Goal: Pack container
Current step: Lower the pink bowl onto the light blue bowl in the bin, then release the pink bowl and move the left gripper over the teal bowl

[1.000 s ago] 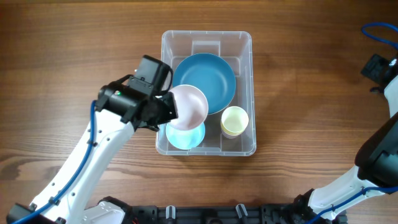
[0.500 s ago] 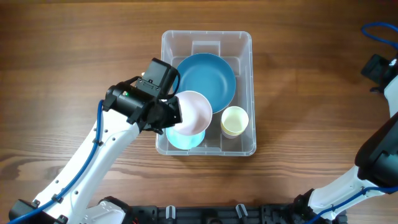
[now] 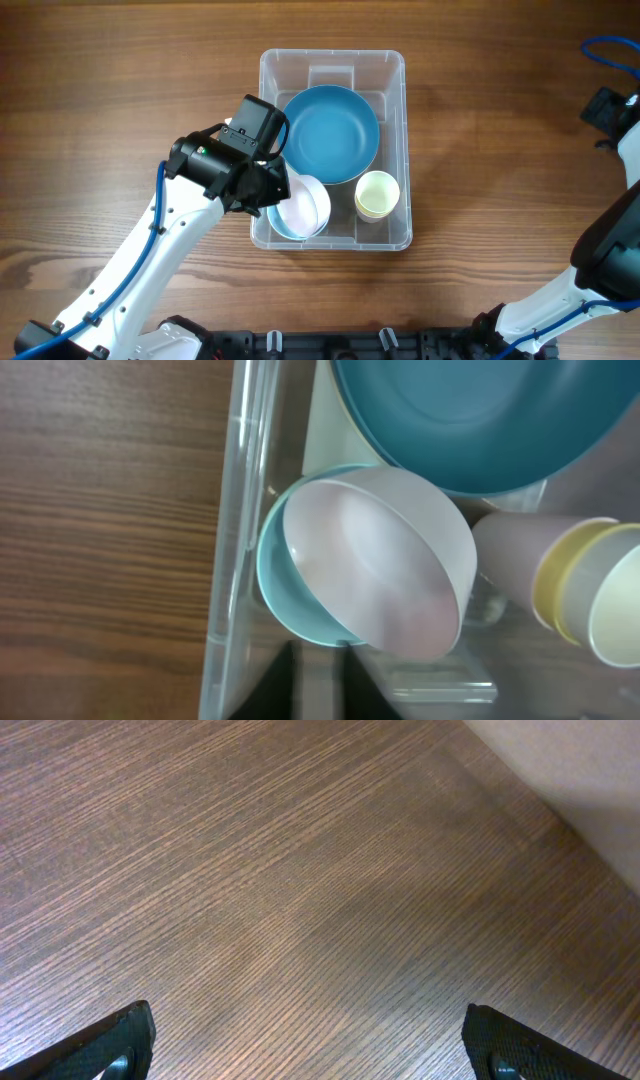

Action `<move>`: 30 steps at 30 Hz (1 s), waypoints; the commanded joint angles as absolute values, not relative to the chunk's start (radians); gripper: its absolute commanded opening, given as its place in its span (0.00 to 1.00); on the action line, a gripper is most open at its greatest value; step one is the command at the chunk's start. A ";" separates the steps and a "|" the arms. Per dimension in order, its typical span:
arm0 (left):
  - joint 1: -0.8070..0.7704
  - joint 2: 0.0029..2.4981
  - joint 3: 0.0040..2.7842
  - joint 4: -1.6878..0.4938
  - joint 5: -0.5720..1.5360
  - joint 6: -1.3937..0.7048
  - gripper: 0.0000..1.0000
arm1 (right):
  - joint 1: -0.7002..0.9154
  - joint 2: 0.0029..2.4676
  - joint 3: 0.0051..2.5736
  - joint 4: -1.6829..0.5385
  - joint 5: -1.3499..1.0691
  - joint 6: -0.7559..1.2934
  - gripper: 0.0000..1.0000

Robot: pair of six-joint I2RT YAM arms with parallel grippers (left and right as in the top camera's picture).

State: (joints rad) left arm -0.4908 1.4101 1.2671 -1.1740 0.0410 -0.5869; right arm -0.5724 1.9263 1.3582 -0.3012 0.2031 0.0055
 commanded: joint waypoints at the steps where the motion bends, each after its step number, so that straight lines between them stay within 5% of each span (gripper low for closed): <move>1: -0.469 1.414 1.274 -1.164 -0.005 -0.593 0.25 | -0.575 1.926 1.367 -0.299 0.209 0.001 1.00; 6: -0.435 1.414 1.274 -1.102 0.016 -0.591 0.15 | -0.575 1.926 1.367 -0.299 0.209 0.000 1.00; 8: -0.443 1.414 1.274 -1.070 0.038 -0.582 0.04 | -0.575 1.926 1.367 -0.299 0.209 0.001 0.99; 30: -0.595 1.605 1.274 -0.945 0.134 -0.585 0.04 | -0.575 1.926 1.367 -0.299 0.209 0.001 1.00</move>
State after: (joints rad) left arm -0.5831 1.5925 1.2671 -0.9848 0.1009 -0.5858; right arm -0.5724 1.9263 1.3582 -0.3012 0.2031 0.0055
